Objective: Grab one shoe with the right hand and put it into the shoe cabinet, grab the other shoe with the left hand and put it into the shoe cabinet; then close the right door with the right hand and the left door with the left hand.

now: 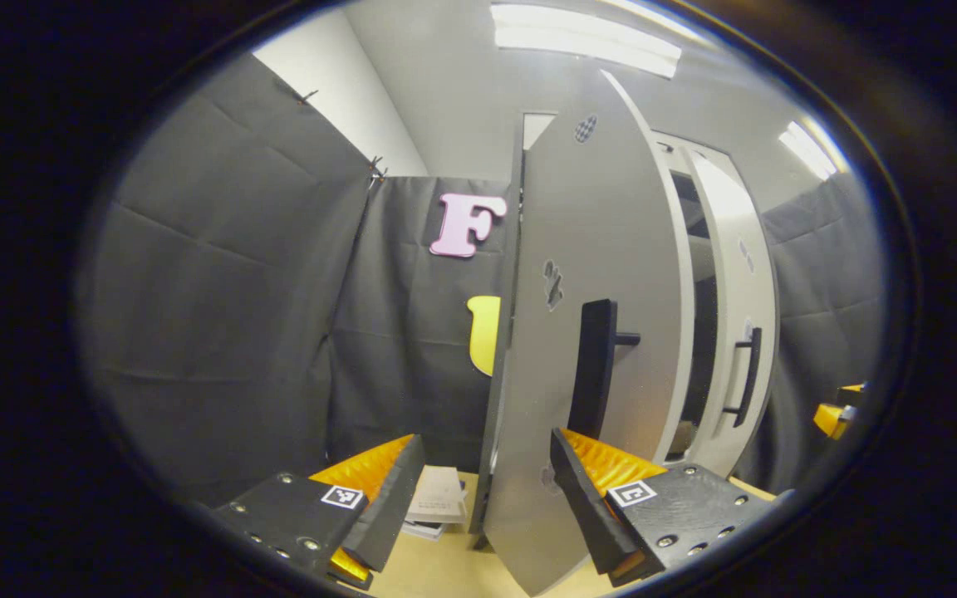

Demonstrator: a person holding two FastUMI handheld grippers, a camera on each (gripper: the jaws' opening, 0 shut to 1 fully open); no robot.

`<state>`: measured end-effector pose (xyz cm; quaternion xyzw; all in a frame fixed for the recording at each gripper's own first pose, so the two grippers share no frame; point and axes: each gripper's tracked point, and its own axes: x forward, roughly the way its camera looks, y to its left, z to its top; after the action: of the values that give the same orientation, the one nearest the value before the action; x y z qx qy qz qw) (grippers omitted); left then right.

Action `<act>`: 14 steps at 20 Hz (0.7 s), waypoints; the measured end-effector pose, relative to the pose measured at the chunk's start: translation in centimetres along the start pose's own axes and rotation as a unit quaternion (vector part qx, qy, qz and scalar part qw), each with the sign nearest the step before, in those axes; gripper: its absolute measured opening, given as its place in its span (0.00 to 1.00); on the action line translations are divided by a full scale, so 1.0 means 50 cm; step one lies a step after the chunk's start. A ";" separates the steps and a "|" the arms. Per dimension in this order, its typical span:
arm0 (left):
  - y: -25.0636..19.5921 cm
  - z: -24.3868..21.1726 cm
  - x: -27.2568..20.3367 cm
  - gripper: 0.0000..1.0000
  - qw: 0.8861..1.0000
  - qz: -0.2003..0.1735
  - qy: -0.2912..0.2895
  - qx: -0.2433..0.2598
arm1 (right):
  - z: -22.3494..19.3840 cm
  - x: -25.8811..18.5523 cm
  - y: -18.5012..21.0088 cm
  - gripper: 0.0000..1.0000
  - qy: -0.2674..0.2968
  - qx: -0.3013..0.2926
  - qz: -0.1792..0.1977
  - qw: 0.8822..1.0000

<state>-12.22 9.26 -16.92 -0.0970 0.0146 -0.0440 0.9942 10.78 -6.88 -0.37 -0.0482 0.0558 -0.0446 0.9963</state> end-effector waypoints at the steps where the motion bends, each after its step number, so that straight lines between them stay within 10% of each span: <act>1: -0.022 -0.002 0.008 0.97 1.000 -0.006 0.000 -0.003 | -0.006 0.001 -0.011 0.98 0.003 0.002 -0.002 1.000; 14: -0.242 -0.007 0.155 0.97 0.997 -0.069 -0.014 0.033 | -0.035 -0.006 -0.073 0.98 0.014 0.008 -0.026 1.000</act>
<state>-5.55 -3.36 -15.09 -0.0657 -0.0078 -0.1112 0.9916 9.97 -10.65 -1.70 -0.0409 0.0679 -0.0721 0.9942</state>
